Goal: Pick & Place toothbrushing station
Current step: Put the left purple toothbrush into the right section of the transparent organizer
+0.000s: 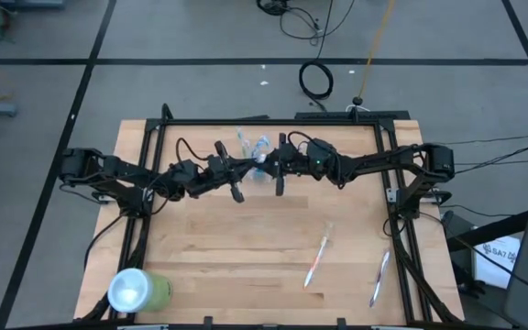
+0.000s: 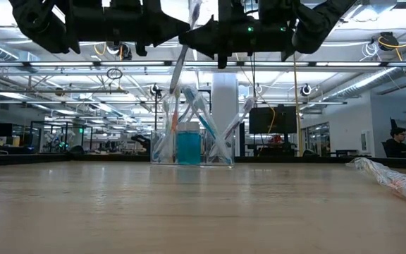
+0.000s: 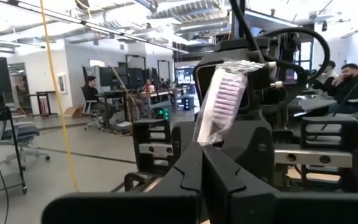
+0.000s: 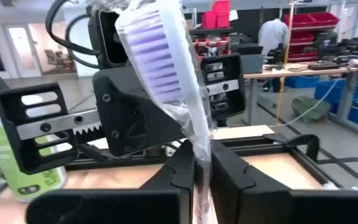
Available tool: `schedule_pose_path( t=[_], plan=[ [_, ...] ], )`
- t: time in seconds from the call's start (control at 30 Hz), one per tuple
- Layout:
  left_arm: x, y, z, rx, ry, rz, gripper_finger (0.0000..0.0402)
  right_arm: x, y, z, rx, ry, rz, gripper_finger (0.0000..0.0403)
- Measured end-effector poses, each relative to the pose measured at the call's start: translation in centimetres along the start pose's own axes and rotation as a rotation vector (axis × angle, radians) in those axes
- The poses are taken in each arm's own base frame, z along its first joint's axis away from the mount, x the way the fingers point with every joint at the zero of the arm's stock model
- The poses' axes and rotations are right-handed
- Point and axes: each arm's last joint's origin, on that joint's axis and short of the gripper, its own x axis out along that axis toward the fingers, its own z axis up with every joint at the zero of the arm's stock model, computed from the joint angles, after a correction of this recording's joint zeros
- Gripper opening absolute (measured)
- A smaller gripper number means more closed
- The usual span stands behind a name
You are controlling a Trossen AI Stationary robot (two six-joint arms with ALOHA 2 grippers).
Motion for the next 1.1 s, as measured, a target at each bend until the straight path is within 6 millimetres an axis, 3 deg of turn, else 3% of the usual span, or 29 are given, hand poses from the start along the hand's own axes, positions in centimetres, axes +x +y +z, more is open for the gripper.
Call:
schedule_pose_path(
  t=[0.2,0.43,0.67,0.83,1.1],
  plan=[
    [0.0,0.1,-0.1,0.025,0.007,0.008,0.0015,-0.1,-0.1,-0.1,-0.020,0.025,-0.054,0.0033],
    [0.0,0.4,-0.2,0.033,0.032,0.131,0.0054,-2.0,-0.3,1.9,-0.012,0.139,-0.090,0.0016],
    [0.0,0.3,-0.5,0.019,0.057,0.110,0.0102,-4.2,-0.9,2.8,-0.003,0.276,-0.345,0.0024],
    [0.0,0.3,-0.5,-0.025,0.055,0.105,0.0115,-4.1,-1.1,1.4,-0.001,0.260,-0.361,0.0017],
    [0.0,0.3,-0.5,-0.019,0.058,0.105,0.0115,-4.7,-2.0,-2.7,0.096,0.285,-0.404,0.0023]
  ],
)
